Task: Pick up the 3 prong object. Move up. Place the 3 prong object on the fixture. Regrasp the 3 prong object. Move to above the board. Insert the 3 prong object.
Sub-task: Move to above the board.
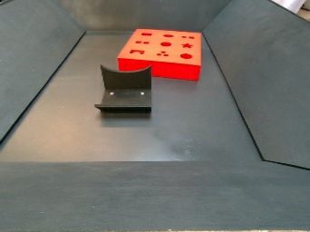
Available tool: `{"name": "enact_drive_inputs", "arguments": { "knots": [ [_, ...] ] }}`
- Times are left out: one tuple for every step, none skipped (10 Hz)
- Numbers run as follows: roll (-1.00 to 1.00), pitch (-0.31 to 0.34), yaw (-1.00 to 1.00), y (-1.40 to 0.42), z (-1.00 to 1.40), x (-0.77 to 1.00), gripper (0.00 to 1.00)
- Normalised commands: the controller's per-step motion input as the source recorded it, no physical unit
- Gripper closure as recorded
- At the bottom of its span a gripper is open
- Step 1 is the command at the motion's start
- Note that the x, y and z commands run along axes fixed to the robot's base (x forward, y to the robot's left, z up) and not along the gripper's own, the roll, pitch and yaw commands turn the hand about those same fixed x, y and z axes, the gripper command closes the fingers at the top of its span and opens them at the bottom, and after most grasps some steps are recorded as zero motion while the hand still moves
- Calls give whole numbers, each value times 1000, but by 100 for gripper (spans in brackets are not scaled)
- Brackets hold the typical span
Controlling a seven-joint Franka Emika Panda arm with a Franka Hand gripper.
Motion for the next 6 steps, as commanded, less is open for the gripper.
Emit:
{"name": "enact_drive_inputs", "arguments": {
  "knots": [
    [-1000, -101, -133, -650, 233, -1000, 100],
    [-1000, -98, -128, -644, 213, -1000, 100],
    [-1000, -142, -118, -503, 212, -1000, 100],
    [-1000, -157, -115, -451, 183, -1000, 100],
    [-1000, -187, -113, -384, 169, -1000, 100],
    [-1000, -209, -118, -312, 156, -992, 100]
  ]
}}
